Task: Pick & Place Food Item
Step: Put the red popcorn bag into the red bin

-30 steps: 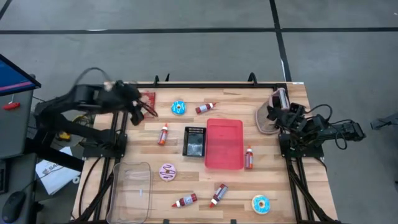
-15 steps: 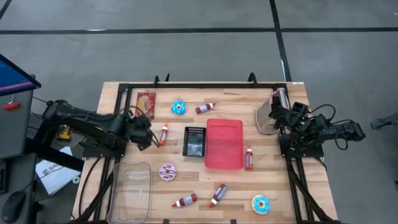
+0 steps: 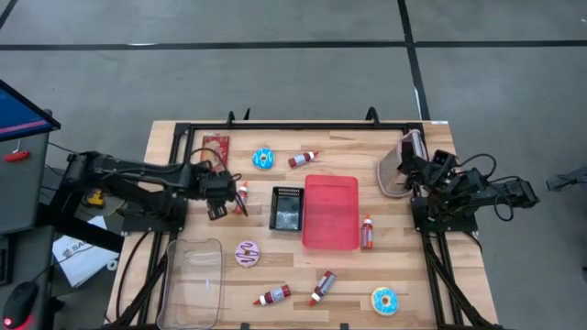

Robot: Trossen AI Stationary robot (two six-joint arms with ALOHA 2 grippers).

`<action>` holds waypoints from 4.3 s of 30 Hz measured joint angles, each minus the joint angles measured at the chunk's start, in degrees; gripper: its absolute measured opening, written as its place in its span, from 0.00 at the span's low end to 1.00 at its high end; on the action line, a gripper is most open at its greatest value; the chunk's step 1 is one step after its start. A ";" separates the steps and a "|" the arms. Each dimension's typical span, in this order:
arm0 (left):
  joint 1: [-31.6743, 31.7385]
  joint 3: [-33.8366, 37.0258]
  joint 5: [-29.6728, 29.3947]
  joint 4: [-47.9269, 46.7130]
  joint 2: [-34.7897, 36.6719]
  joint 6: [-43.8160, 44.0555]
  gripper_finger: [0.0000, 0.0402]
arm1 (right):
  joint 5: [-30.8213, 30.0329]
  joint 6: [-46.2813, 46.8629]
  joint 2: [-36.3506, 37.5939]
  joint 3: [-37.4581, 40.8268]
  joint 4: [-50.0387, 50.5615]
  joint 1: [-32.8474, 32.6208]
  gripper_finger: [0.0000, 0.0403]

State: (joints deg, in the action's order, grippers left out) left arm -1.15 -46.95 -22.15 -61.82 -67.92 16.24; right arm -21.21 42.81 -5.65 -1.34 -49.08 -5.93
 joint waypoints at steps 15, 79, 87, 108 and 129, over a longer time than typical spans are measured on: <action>9.34 0.10 -10.52 5.83 -22.42 -14.79 0.47 | 0.17 -0.51 -0.02 0.00 3.63 -0.05 0.58; 26.96 0.10 -9.92 6.28 -13.79 -10.87 0.00 | 0.27 0.54 0.00 0.00 6.63 -0.05 0.58; 26.63 -11.18 -6.30 -8.22 2.35 2.17 0.00 | -1.76 0.72 0.00 0.00 6.53 -0.05 0.58; 4.69 -33.56 19.34 24.77 -12.90 5.92 0.00 | -4.37 1.40 0.00 0.00 6.23 -0.05 0.58; 1.33 -43.79 29.15 52.40 -38.82 8.50 0.00 | -4.26 1.77 -0.02 0.00 8.71 -0.05 0.58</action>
State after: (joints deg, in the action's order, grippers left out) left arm 0.18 -90.74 7.00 -9.42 -106.74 24.74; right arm -25.47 44.58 -5.67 -1.34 -40.38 -5.98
